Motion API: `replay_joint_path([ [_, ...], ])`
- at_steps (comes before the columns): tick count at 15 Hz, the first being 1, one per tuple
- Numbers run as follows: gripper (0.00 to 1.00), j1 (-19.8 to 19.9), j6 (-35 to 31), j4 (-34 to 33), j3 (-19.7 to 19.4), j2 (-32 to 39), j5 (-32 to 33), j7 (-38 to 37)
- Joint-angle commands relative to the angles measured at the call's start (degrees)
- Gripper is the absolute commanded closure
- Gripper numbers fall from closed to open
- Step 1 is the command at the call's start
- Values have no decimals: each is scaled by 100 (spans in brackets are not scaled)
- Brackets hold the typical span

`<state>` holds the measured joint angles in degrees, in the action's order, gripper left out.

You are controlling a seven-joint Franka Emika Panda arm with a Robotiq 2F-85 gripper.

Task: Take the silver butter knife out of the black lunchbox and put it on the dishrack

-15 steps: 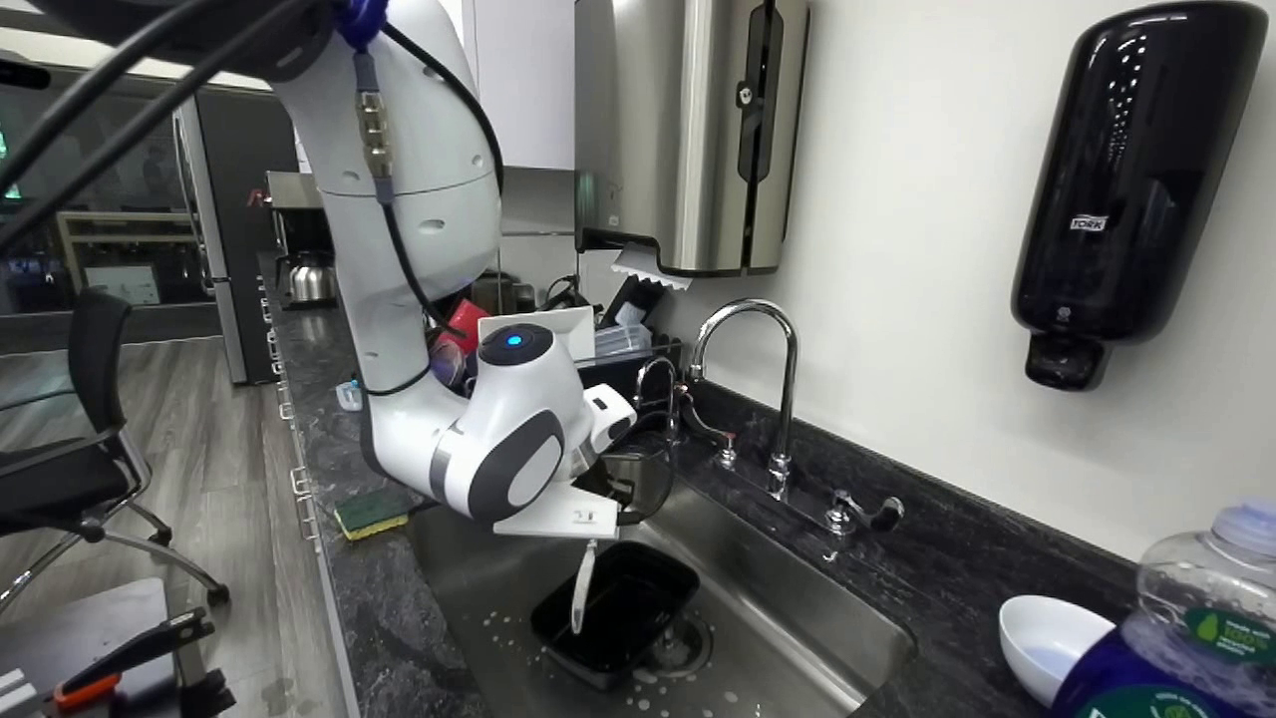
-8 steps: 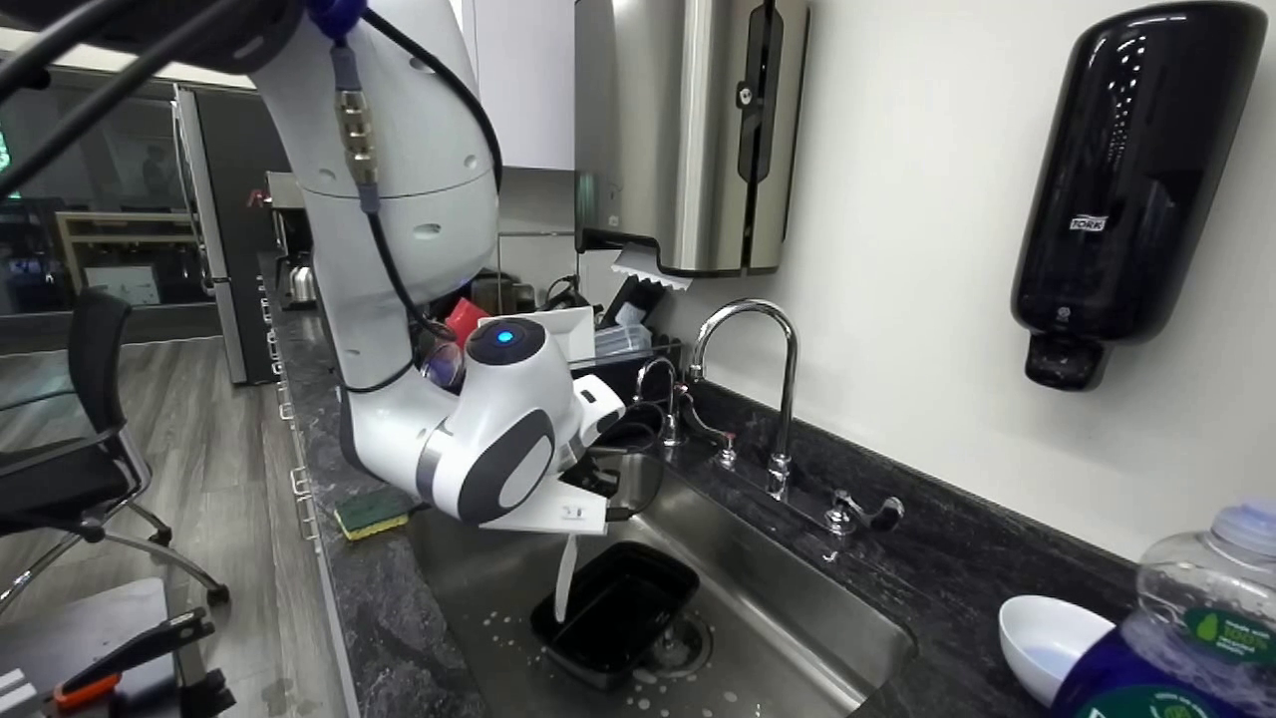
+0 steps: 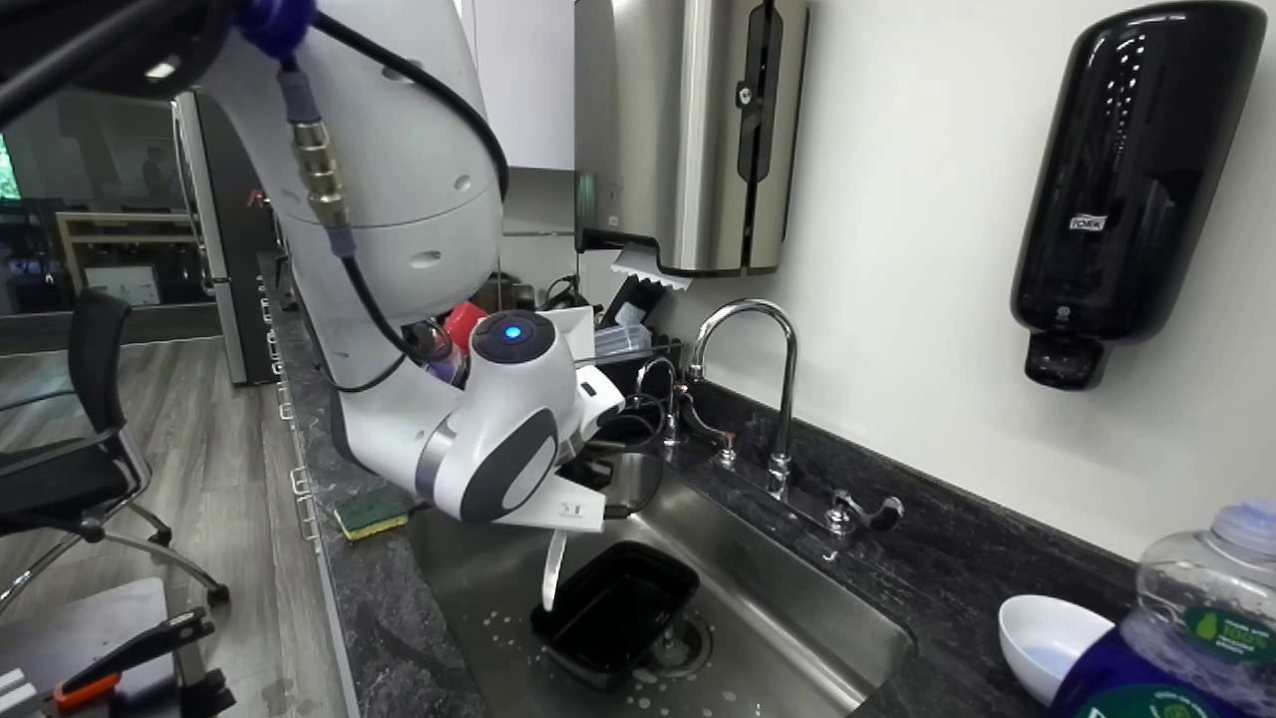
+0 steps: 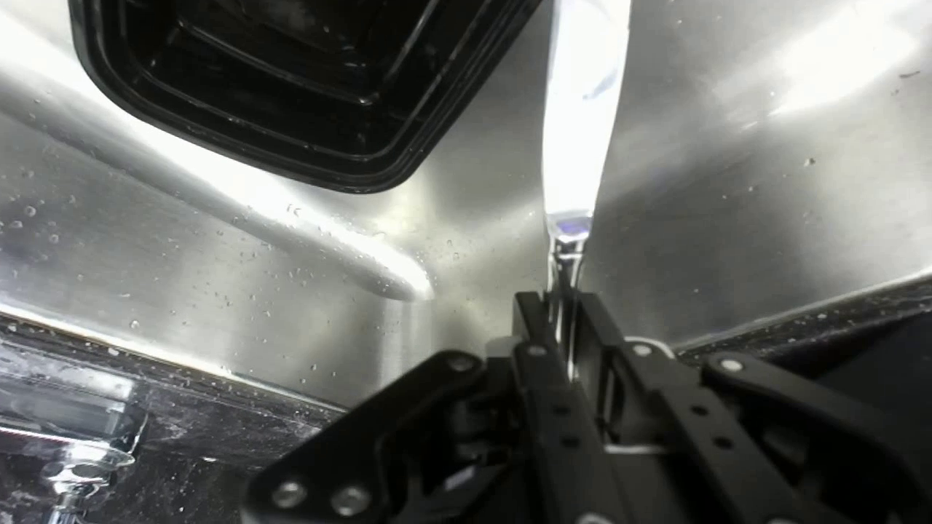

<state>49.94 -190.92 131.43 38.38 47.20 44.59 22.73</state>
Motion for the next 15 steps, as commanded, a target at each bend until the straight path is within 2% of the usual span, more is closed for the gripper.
replay_joint_path([
  [1,97,850,490,-8,716,455,259,158],
  [4,97,1301,857,-23,1099,732,242,276],
  [11,97,2085,1604,-54,1776,1401,156,728],
  [15,97,2380,2086,-98,2070,1779,82,1027],
])
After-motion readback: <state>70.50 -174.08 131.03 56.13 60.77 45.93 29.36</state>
